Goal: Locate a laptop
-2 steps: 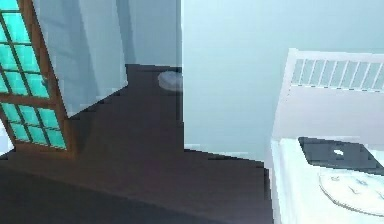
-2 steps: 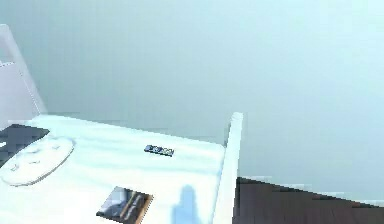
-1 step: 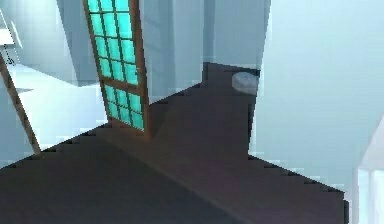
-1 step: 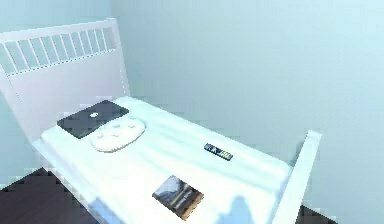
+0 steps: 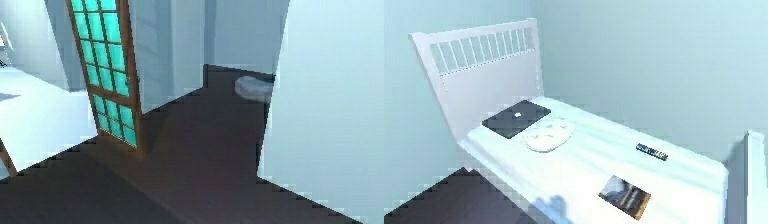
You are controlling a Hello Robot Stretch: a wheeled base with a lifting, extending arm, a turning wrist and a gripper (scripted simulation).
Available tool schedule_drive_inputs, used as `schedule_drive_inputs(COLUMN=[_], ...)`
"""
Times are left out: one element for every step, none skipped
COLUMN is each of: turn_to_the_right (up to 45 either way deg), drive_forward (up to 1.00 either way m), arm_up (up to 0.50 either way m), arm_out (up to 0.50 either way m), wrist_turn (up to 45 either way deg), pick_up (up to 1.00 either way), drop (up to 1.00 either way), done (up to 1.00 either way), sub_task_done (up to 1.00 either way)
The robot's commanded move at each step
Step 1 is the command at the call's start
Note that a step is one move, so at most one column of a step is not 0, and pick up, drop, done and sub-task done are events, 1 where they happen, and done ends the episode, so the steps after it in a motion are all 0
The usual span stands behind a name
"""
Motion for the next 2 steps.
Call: schedule_drive_inputs(turn_to_the_right=[30.0,0.0], drive_forward=[0.0,0.45], arm_up=[0.0,0.0], arm_out=[0.0,0.0], wrist_turn=[0.0,0.0], pick_up=[0.0,0.0], drop=[0.0,0.0], done=[0.0,0.0], sub_task_done=[0.0,0.0])
